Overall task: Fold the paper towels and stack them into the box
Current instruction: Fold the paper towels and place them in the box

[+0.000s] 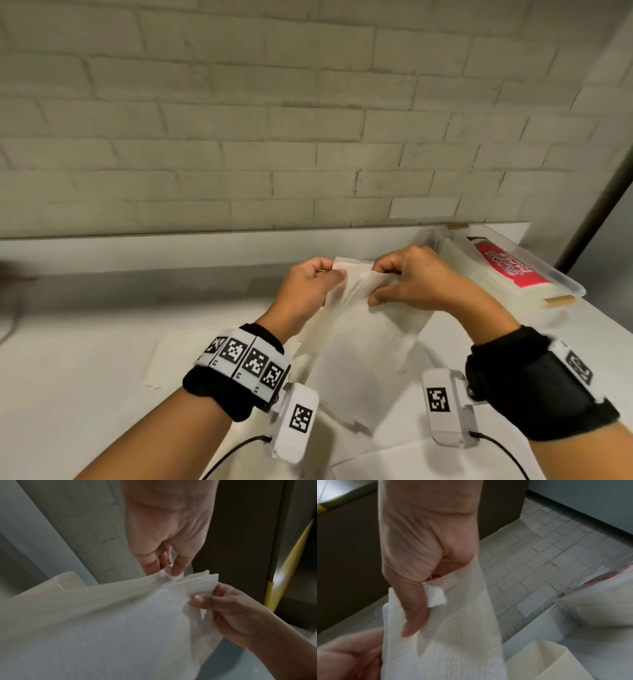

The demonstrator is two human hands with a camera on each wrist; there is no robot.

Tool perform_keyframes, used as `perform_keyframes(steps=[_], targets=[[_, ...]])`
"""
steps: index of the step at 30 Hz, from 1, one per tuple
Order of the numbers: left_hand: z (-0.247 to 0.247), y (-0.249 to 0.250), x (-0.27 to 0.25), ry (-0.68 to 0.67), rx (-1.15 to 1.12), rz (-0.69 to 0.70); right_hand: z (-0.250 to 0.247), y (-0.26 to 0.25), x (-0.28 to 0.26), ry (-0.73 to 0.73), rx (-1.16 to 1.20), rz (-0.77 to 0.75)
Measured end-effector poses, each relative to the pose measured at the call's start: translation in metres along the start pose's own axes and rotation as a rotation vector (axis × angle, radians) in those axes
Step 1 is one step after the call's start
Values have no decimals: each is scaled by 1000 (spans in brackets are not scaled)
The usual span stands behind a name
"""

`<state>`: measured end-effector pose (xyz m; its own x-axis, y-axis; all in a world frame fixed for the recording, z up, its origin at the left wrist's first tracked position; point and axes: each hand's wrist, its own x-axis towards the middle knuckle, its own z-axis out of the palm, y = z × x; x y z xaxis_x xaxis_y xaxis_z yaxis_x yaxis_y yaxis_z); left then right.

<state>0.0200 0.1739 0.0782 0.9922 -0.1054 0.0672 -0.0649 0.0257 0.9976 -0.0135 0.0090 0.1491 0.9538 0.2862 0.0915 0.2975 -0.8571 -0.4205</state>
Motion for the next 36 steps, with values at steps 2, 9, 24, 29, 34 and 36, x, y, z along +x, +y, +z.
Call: perform_keyframes(steps=[2,9,24,29,34,36], targets=[[6,2,-3,-41,-3,1,6,2,4,34,13,5],[8,9,-11,-154,-13,0,12,10,12,108,34,16],[10,4,-14,-161,43,97,20,13,17,153,49,16],[12,-3,-13,-226,88,115,22,15,19,170,45,40],[14,-9,-7,-144,175,164,22,11,18,203,27,30],[16,-9,-6,-168,175,178,16,10,17,151,86,12]])
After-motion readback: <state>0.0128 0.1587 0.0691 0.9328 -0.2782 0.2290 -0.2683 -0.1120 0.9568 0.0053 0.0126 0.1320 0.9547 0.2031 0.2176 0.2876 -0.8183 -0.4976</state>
